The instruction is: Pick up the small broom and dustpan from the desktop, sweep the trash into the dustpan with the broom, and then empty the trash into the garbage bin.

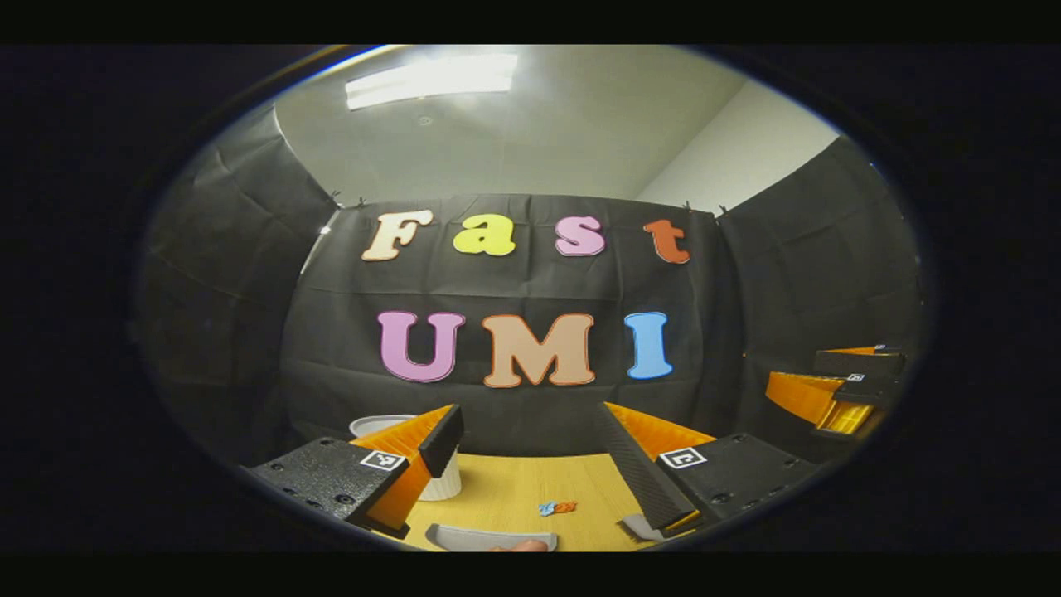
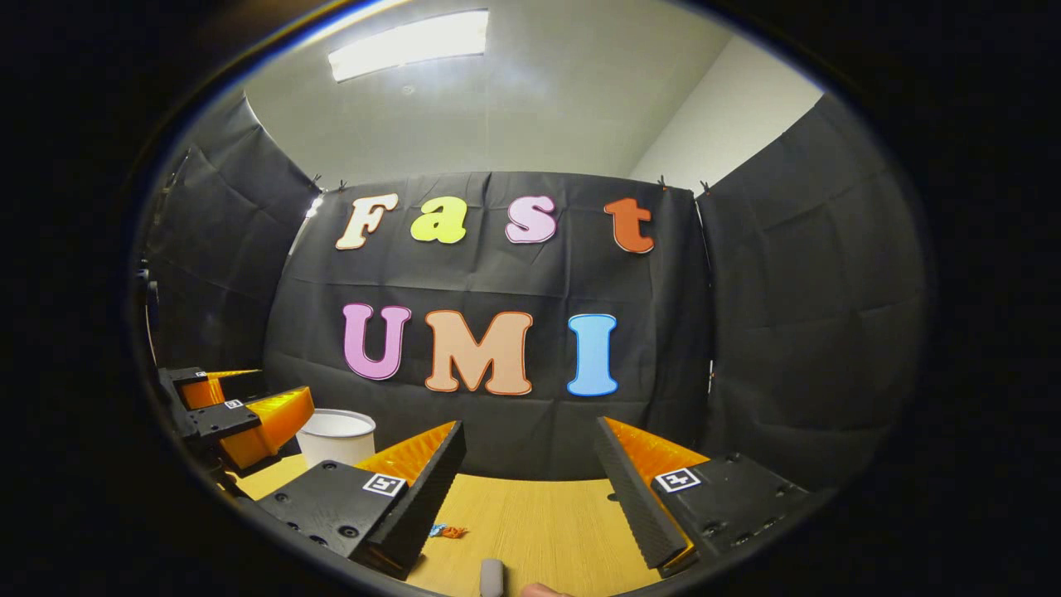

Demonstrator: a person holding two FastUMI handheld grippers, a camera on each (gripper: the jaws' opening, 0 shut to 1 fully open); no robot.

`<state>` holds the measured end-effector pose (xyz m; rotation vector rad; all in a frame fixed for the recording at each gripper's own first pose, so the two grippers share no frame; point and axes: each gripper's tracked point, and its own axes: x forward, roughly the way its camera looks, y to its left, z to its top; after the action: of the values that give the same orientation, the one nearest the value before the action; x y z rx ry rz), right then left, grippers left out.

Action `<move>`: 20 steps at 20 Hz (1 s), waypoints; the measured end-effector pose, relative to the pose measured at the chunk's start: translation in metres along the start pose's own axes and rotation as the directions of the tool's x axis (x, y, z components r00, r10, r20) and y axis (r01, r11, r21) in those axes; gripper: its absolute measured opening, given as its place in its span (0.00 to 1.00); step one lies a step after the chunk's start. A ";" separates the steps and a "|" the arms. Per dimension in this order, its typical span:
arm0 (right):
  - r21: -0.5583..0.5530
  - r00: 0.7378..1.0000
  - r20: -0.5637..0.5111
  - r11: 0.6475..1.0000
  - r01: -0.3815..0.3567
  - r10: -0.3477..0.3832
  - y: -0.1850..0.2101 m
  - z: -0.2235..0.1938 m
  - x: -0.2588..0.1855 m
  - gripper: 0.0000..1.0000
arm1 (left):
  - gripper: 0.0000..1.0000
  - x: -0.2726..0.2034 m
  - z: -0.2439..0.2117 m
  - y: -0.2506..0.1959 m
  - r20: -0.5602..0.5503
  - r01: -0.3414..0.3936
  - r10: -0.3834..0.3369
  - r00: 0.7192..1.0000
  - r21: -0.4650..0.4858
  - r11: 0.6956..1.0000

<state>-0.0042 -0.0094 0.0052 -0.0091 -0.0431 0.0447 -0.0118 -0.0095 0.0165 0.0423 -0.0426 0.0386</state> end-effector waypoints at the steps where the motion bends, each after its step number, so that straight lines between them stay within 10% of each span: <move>1: 0.000 1.000 -0.005 1.000 -0.001 0.001 -0.001 -0.002 0.001 0.92 | 0.94 -0.001 0.000 0.000 -0.001 -0.003 0.003 1.000 0.001 1.000; 20: 0.001 0.989 -0.087 0.993 -0.116 0.115 -0.008 -0.040 0.004 0.93 | 0.95 -0.008 -0.025 -0.017 -0.093 -0.028 0.031 0.995 0.037 0.999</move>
<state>0.0017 -0.0174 -0.0342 -0.0180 0.0447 0.1599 -0.0182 -0.0257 -0.0091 0.0759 0.0511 0.0708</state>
